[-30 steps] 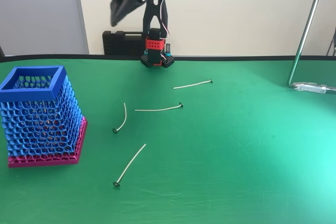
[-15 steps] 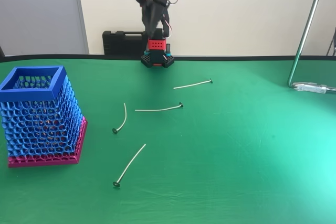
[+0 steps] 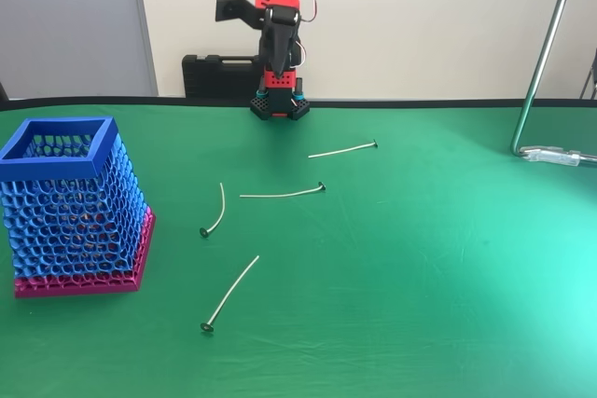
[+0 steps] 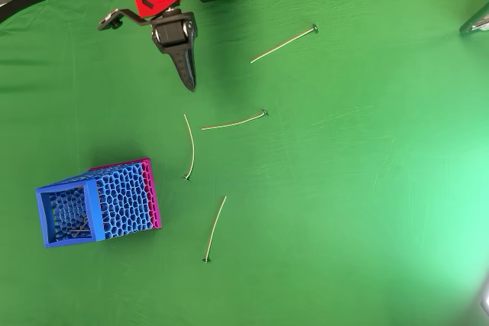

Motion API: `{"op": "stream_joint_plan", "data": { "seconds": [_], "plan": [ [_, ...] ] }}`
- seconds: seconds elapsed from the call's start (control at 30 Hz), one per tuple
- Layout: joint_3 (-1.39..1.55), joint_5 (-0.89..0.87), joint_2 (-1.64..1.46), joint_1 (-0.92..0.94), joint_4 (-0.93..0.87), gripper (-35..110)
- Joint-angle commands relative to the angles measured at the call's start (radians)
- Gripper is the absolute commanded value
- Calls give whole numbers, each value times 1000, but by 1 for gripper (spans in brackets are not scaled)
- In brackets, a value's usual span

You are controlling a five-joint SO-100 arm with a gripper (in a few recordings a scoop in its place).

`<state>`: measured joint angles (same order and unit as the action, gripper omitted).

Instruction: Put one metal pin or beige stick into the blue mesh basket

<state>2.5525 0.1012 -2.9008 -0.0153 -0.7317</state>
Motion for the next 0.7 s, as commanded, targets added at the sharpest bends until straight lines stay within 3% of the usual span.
{"op": "stream_joint_plan", "data": {
  "seconds": [0.0, 0.2, 0.67],
  "plan": [
    [133, -5, -127, -2, -18, 0],
    [310, -20, -325, -14, -86, 0],
    [488, -49, -423, -14, -109, 0]
  ]
}}
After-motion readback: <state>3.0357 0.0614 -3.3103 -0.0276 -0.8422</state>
